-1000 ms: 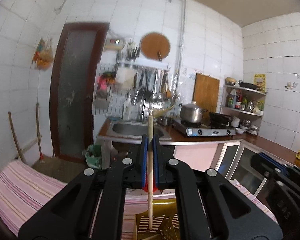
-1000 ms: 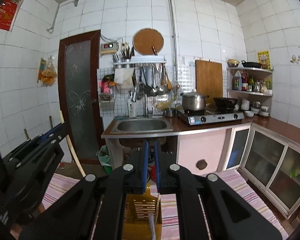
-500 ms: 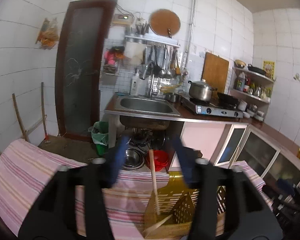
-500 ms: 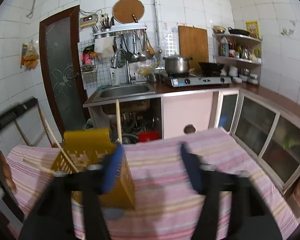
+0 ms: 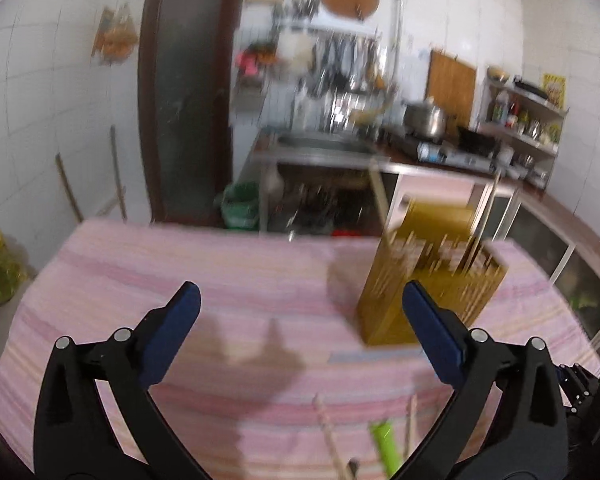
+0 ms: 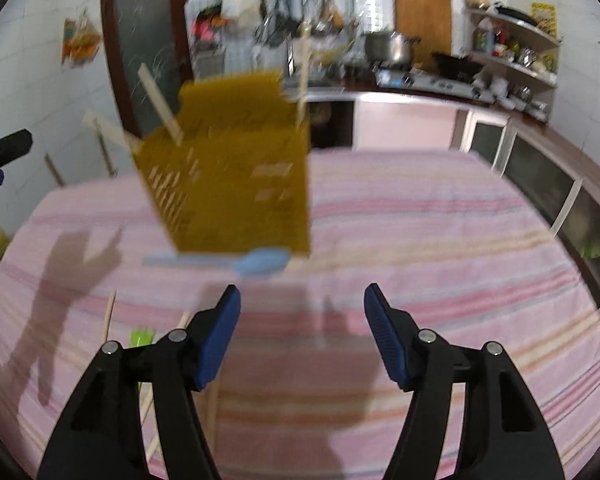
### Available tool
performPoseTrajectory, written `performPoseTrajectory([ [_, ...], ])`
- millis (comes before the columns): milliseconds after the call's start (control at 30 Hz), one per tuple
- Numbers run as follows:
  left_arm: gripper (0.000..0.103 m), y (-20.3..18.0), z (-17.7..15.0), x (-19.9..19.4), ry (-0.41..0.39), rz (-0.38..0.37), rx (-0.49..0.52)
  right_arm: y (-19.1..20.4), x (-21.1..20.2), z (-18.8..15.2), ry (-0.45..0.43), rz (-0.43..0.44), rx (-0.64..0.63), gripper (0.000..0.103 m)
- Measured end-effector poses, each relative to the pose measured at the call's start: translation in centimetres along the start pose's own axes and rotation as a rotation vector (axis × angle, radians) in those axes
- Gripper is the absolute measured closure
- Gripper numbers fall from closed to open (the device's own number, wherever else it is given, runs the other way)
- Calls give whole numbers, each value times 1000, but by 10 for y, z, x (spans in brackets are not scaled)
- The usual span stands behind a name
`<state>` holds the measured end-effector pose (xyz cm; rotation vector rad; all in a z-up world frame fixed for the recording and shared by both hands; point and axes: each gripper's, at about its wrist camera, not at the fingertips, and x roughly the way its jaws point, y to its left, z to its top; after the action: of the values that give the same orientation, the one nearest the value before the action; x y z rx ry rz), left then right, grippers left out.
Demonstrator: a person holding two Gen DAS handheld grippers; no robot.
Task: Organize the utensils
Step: 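Return both tools to the chopsticks and close each on a chopstick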
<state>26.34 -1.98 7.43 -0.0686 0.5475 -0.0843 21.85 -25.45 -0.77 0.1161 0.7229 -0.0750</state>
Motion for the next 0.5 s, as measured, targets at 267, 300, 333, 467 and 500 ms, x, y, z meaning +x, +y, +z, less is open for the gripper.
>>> performPoseTrajectory([
  [267, 5, 14, -61, 36, 182, 48, -16, 35, 12, -30, 106, 3, -2, 39],
  [300, 5, 13, -68, 42, 202, 57, -12, 38, 13, -29, 112, 1, -2, 40],
  [333, 5, 13, -74, 47, 219, 66, -7, 43, 16, -30, 121, -4, 0, 40],
  [467, 5, 9, -88, 60, 263, 78, -2, 53, 24, -36, 164, -12, 2, 40],
  [500, 5, 9, -90, 62, 269, 78, 0, 57, 27, -38, 182, -20, -2, 41],
])
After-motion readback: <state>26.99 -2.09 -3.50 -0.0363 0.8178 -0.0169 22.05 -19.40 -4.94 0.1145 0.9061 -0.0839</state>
